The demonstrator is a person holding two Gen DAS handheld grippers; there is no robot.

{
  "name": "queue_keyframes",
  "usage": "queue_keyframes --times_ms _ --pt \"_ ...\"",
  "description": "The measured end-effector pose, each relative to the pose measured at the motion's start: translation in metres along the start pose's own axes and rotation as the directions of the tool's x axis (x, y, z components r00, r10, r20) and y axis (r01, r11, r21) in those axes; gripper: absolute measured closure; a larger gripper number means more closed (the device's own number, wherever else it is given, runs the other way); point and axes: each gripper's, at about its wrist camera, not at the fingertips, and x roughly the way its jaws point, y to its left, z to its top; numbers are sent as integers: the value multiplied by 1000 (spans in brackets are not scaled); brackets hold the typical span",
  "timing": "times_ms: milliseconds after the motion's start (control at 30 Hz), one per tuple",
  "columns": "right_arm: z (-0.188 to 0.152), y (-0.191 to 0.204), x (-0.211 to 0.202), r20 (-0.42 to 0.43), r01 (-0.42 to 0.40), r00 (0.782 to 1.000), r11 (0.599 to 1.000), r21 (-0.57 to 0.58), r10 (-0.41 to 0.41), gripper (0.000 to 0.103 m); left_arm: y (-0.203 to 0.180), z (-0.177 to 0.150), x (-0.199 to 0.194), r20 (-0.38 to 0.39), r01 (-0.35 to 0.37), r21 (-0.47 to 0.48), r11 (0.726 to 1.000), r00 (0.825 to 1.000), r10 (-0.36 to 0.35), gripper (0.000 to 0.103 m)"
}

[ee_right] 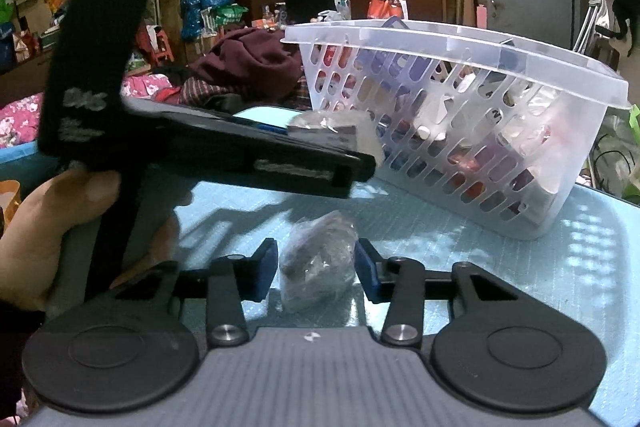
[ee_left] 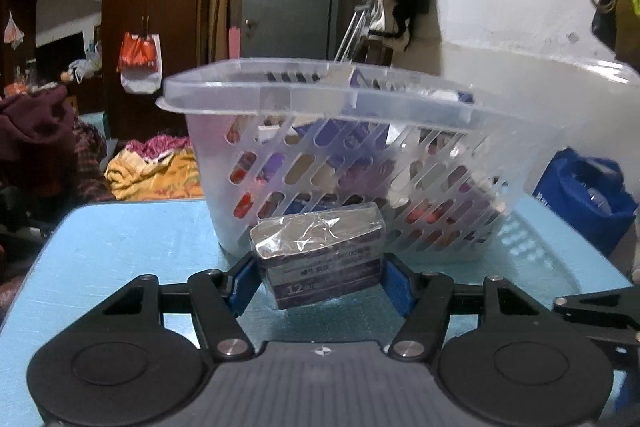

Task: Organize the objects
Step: 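Grasp the wrapped purple box with the left tool while the right tool grasps a clear wrapped bag, then drop the purple box into the basket with the left tool while the right tool drops the bag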

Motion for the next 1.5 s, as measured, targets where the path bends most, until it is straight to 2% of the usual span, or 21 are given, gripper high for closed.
queue_keyframes --times_ms 367,567,733,867,967,1067,1133,1200,1233,1300,1333,1367,1400,1433,1467,1500 --pt "0 -5 -3 23 -7 1000 1000 20 7 58 20 -12 -21 72 25 -41 999 997 -22 35" --pt "-1 -7 -15 88 16 996 1000 24 -18 58 30 -13 -30 125 54 -73 996 991 -44 35" --pt "-1 -8 -23 149 26 989 1000 14 -28 58 29 -14 -40 174 43 -58 997 984 -32 35" --pt "13 -10 -46 252 1 968 1000 17 -6 58 26 -10 -59 227 48 -43 998 973 -37 35" --pt "35 -10 -69 348 40 937 999 11 -41 58 23 9 -75 288 56 -36 998 957 -43 35" --pt "68 -19 -79 410 94 908 995 18 -93 58 17 47 -74 310 78 -20 997 948 -68 35" --pt "93 -28 -73 417 124 901 992 16 -120 58 9 81 -58 281 58 -21 998 958 -50 35" --pt "114 -37 -57 400 213 895 977 8 -199 58 6 105 -40 254 43 -29 999 967 -35 35" --pt "123 -44 -47 375 250 896 968 15 -237 58 4 114 -31 236 22 -33 999 972 -14 35" --pt "131 -58 -30 333 257 909 966 25 -250 58 3 127 -12 198 -21 -31 999 980 27 35" --pt "133 -63 -25 327 267 908 963 36 -264 56 3 131 -4 184 -36 -27 999 982 40 35" --pt "135 -67 -19 332 289 900 957 37 -284 53 4 134 3 179 -55 -29 998 982 59 34" --pt "135 -70 -13 327 305 897 952 34 -298 33 6 134 9 173 -83 -32 996 981 87 31" --pt "135 -72 -9 314 316 897 948 41 -312 8 8 134 16 149 -105 -42 994 983 111 17" --pt "132 -73 -9 321 328 889 943 51 -327 3 11 134 23 120 -107 -50 993 986 112 12" --pt "128 -73 -13 338 337 880 940 56 -335 0 13 131 26 104 -94 -48 994 990 99 12"
